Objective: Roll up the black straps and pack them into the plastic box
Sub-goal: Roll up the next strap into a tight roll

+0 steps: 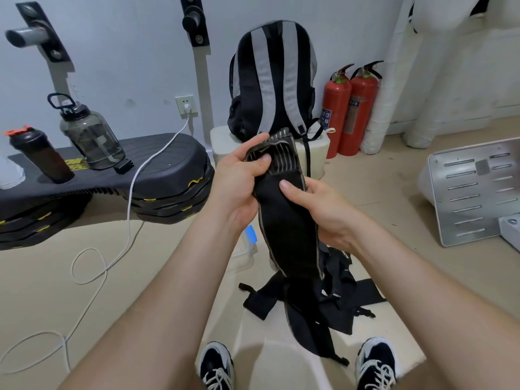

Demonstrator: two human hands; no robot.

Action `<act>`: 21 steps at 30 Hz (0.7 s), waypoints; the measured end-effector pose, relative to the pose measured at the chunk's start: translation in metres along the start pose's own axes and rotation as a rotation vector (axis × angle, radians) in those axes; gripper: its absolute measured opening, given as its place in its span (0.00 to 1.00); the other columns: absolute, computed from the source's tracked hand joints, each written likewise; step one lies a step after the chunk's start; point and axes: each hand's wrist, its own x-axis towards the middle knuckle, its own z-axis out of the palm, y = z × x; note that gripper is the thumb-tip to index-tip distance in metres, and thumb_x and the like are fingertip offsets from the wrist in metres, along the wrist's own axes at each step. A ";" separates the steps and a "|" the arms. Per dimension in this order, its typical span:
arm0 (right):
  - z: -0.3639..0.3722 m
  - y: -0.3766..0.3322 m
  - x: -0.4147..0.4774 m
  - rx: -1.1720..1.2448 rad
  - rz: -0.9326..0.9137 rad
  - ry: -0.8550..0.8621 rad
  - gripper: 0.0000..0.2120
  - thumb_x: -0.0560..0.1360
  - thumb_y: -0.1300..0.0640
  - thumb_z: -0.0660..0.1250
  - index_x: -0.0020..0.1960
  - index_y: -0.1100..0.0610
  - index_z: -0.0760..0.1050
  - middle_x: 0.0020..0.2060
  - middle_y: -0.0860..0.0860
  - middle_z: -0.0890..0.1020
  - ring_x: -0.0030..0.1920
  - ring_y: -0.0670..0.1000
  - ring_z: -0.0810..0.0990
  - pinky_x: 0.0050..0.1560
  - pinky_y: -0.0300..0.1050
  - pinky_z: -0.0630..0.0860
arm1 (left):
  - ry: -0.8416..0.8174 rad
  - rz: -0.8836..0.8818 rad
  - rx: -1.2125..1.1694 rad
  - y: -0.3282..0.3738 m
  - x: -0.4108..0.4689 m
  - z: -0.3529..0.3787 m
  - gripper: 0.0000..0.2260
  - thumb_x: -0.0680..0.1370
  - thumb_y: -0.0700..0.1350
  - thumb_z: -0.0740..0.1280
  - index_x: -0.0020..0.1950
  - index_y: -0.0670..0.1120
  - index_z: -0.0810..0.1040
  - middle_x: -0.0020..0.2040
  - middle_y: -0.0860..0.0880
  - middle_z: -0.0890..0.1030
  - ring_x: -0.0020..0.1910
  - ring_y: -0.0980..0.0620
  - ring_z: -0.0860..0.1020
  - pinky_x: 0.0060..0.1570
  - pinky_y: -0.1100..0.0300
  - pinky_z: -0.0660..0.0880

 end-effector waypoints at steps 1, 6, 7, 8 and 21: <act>-0.001 -0.001 -0.002 0.020 0.060 -0.063 0.13 0.80 0.53 0.66 0.61 0.59 0.77 0.51 0.57 0.85 0.50 0.54 0.85 0.49 0.47 0.81 | 0.009 0.002 -0.012 0.002 0.001 0.000 0.19 0.79 0.27 0.60 0.66 0.41 0.78 0.54 0.41 0.83 0.49 0.47 0.84 0.45 0.56 0.82; -0.010 0.002 -0.012 -0.046 0.226 -0.258 0.19 0.70 0.57 0.71 0.60 0.60 0.77 0.52 0.55 0.86 0.53 0.54 0.85 0.56 0.48 0.81 | 0.137 -0.013 -0.064 0.015 0.017 -0.015 0.21 0.77 0.25 0.59 0.66 0.39 0.77 0.58 0.36 0.82 0.55 0.41 0.83 0.57 0.47 0.80; -0.011 0.003 -0.013 -0.047 0.234 -0.278 0.18 0.71 0.58 0.70 0.60 0.61 0.77 0.51 0.54 0.86 0.51 0.53 0.85 0.55 0.46 0.82 | 0.167 -0.033 -0.066 0.016 0.021 -0.020 0.21 0.77 0.24 0.58 0.65 0.39 0.78 0.59 0.36 0.81 0.56 0.39 0.82 0.57 0.45 0.80; -0.012 0.003 -0.015 -0.051 0.238 -0.298 0.17 0.71 0.59 0.70 0.59 0.60 0.77 0.50 0.54 0.86 0.50 0.52 0.85 0.54 0.45 0.82 | 0.195 -0.056 -0.054 0.016 0.022 -0.023 0.22 0.76 0.23 0.57 0.64 0.39 0.78 0.58 0.36 0.82 0.54 0.39 0.83 0.56 0.45 0.81; -0.008 -0.002 -0.021 -0.152 0.247 -0.318 0.18 0.74 0.47 0.66 0.60 0.56 0.77 0.52 0.51 0.86 0.54 0.51 0.85 0.54 0.45 0.81 | 0.152 -0.108 -0.099 0.016 0.018 -0.025 0.22 0.75 0.25 0.60 0.65 0.41 0.77 0.55 0.37 0.83 0.48 0.41 0.84 0.52 0.47 0.81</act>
